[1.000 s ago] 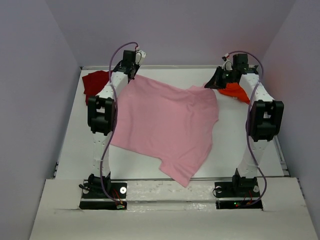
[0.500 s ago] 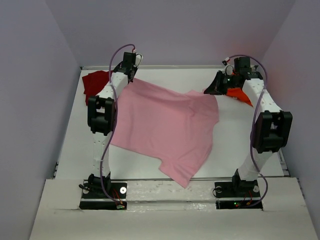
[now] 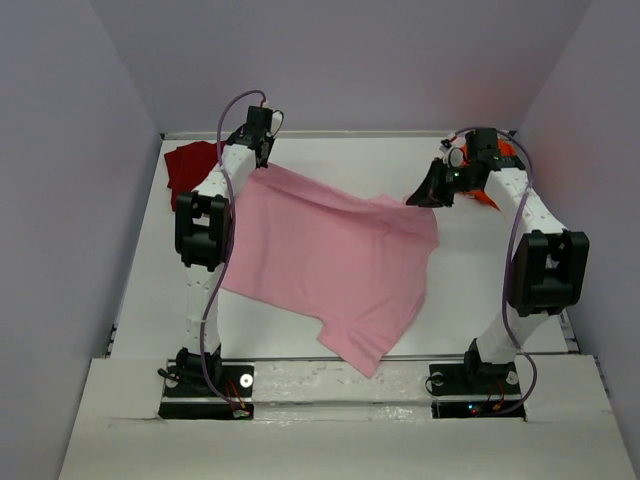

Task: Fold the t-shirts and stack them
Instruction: Grap the side of the flattened tshirt furthest away from the robot with both arms, then fold the flattened tshirt in 1/3 of the way

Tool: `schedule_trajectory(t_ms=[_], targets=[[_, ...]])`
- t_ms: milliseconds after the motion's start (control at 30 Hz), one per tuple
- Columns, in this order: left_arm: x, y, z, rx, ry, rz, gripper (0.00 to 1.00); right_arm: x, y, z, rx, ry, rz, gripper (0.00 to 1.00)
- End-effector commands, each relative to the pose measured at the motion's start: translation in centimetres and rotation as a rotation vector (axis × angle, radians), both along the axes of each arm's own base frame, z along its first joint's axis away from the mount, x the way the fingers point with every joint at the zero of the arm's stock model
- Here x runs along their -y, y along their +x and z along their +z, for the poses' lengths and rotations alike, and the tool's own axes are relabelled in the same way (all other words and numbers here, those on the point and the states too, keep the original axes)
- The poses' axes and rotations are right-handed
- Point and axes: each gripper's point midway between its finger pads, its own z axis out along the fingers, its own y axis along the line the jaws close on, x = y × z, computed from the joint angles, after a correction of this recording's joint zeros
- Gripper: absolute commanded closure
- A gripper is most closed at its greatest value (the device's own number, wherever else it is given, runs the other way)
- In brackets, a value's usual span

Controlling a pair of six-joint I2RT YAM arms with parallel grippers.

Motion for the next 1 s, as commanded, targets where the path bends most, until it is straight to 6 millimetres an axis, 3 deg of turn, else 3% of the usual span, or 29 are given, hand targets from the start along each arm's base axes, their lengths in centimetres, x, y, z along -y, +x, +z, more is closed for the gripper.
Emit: schedule_trajectory(t_ms=[0, 233, 700, 967], targets=[[-0.6, -1.0, 4.1, 0.062, -0.047, 0.062, 1.0, -1.0, -2.3, 2.2, 0.019, 0.031, 0.029, 1.0], [-1.0, -1.8, 4.7, 0.036, -0.119, 0.104, 1.0, -1.0, -5.0, 1.3, -0.05, 0.037, 0.031, 1.0], [-2.3, -5.0, 2.9, -0.068, -0.158, 0.164, 1.0, -2.1, -9.7, -3.9, -0.224, 0.008, 0.076, 1.0], [-2.9, -5.3, 2.5, -0.094, -0.179, 0.175, 1.0, -3.6, -11.8, -6.5, -0.287, -0.002, 0.11, 1.0]])
